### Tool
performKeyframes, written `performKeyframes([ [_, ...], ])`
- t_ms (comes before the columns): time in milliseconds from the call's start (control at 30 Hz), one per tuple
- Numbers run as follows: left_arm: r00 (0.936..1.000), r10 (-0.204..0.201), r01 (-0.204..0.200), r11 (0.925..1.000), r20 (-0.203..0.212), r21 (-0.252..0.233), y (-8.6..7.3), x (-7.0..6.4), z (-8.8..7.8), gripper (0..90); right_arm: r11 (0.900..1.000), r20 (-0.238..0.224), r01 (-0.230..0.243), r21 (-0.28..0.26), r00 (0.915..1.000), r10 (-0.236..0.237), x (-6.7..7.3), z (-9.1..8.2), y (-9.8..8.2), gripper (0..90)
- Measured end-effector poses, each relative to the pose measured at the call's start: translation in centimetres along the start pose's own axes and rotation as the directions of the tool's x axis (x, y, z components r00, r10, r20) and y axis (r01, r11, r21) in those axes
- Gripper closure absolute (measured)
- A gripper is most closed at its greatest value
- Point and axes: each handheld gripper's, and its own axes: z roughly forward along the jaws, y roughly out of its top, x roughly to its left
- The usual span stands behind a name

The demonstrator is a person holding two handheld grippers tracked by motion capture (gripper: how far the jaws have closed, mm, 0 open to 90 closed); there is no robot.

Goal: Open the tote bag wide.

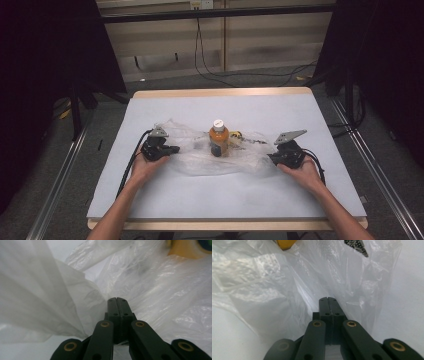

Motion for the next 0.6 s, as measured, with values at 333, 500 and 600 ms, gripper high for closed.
performKeyframes([
  [333, 0.9976, 0.027, -0.019, 0.9933, 0.065, -0.114, 1.2, -2.9, -3.0, 90.0, 0.994, -0.039, -0.023, -0.108, 0.9990, 0.019, 0.6, -0.6, 2.1, 90.0],
  [500, 0.9942, 0.073, -0.062, 0.9902, 0.079, -0.125, 1.4, -4.7, -3.7, 90.0, 0.988, -0.059, -0.022, -0.153, 0.9982, 0.013, 1.0, -1.1, 3.1, 90.0],
  [600, 0.9870, 0.116, -0.102, 0.9876, 0.112, -0.120, 1.9, -6.1, -3.7, 90.0, 0.985, -0.061, -0.016, -0.174, 0.9981, 0.006, 1.1, -1.4, 3.9, 90.0],
])
